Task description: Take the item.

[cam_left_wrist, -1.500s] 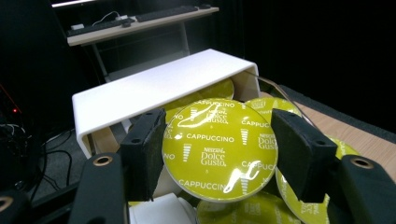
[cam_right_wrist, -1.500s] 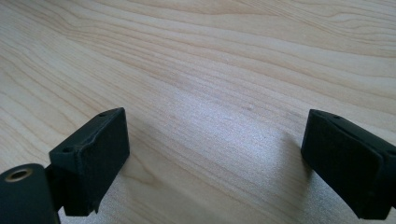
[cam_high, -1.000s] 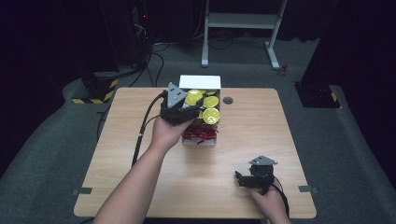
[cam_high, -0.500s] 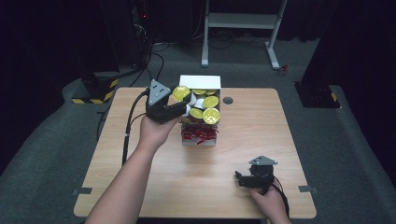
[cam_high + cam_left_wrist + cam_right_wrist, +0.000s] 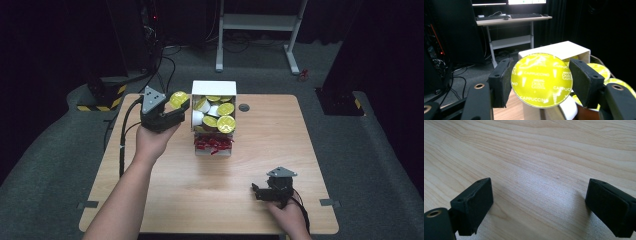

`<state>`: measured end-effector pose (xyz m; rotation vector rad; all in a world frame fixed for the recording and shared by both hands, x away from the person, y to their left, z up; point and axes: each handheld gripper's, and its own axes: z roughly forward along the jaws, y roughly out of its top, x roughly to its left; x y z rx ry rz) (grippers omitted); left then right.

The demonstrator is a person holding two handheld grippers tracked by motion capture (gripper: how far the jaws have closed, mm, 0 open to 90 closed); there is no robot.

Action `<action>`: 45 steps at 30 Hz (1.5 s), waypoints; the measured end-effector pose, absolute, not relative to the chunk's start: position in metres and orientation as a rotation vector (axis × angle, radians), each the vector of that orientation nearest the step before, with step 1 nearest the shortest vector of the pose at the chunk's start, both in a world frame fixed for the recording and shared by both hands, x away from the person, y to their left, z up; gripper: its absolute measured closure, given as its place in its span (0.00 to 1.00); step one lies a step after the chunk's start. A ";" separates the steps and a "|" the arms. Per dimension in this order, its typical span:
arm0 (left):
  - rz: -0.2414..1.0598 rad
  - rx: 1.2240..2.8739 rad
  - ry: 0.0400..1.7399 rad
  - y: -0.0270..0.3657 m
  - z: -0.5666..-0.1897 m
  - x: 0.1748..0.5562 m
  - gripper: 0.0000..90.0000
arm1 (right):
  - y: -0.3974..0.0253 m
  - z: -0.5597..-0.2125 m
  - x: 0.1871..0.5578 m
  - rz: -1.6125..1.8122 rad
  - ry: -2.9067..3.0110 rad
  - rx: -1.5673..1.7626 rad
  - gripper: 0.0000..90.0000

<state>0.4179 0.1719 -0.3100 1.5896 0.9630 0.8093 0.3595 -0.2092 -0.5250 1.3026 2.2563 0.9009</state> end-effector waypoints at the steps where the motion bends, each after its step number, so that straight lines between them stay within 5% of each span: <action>1: 0.811 1.591 0.967 0.174 -0.311 0.418 0.43 | -0.209 -0.525 0.359 0.901 2.256 1.303 0.09; 45: 0.817 1.633 1.169 0.230 -0.382 0.435 0.43 | -0.209 -0.525 0.359 0.901 2.256 1.309 0.09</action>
